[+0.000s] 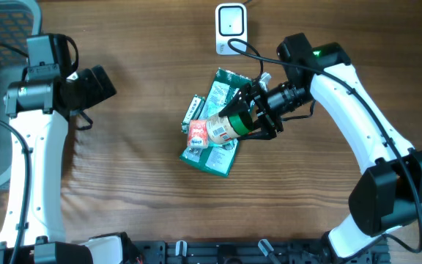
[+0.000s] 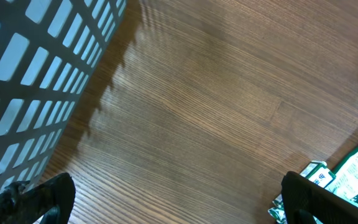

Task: Scan the item barcode
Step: 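Lift the jar and hold it up in front of the scanner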

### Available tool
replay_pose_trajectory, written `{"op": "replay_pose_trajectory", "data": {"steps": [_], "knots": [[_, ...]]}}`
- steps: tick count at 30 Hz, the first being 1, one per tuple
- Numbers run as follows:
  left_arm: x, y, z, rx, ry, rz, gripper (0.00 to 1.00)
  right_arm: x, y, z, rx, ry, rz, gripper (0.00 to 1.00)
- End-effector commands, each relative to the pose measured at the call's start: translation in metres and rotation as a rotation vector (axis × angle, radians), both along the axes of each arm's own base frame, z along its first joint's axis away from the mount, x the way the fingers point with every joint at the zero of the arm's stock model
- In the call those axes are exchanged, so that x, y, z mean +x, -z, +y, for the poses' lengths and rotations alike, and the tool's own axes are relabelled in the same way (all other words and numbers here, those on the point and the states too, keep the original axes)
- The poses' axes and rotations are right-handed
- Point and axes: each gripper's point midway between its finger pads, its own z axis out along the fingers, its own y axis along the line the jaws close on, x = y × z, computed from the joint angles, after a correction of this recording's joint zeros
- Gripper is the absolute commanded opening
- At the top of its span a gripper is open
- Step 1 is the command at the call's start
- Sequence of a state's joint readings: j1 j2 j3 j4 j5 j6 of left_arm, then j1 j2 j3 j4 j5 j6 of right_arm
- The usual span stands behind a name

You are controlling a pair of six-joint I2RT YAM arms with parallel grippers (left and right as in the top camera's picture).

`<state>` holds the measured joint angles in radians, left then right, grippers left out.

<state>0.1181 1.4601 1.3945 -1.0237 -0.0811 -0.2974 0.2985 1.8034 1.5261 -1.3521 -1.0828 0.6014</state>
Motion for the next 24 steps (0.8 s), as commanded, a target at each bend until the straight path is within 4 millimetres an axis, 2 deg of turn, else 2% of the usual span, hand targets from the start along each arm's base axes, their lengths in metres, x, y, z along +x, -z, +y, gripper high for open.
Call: {"op": "replay_pose_trajectory", "data": {"steps": [1,3,6,8,10,12,18,19,21,24], "knots": [[0.003,-0.003,0.001,-0.004,-0.003,-0.009,1.0,0.013,0.006,-0.002,-0.065,-0.004,-0.122,0.04],[0.003,-0.003,0.001,-0.004,-0.003,-0.009,1.0,0.031,0.031,-0.019,-0.236,0.005,-0.236,0.04],[0.003,-0.003,0.001,-0.004,-0.003,-0.009,1.0,0.075,0.059,-0.054,-0.51,0.009,-0.489,0.04],[0.003,-0.003,0.001,-0.004,-0.003,-0.009,1.0,0.091,0.057,-0.062,-0.523,-0.11,-0.678,0.04],[0.003,-0.003,0.001,-0.004,-0.003,-0.009,1.0,0.098,0.046,-0.069,-0.524,-0.128,-0.726,0.04],[0.003,-0.003,0.001,-0.004,-0.003,-0.009,1.0,0.103,0.024,-0.08,-0.533,-0.11,-0.736,0.04],[0.003,-0.003,0.001,-0.004,-0.003,-0.009,1.0,0.125,-0.076,-0.097,-0.56,-0.08,-0.92,0.04],[0.003,-0.003,0.001,-0.004,-0.003,-0.009,1.0,0.127,-0.087,-0.099,-0.577,-0.084,-0.947,0.04],[0.003,-0.003,0.001,-0.004,-0.003,-0.009,1.0,0.136,-0.101,-0.103,-0.627,-0.087,-1.004,0.04],[0.003,-0.003,0.001,-0.004,-0.003,-0.009,1.0,0.156,-0.109,-0.102,-0.675,-0.139,-1.149,0.04]]}}
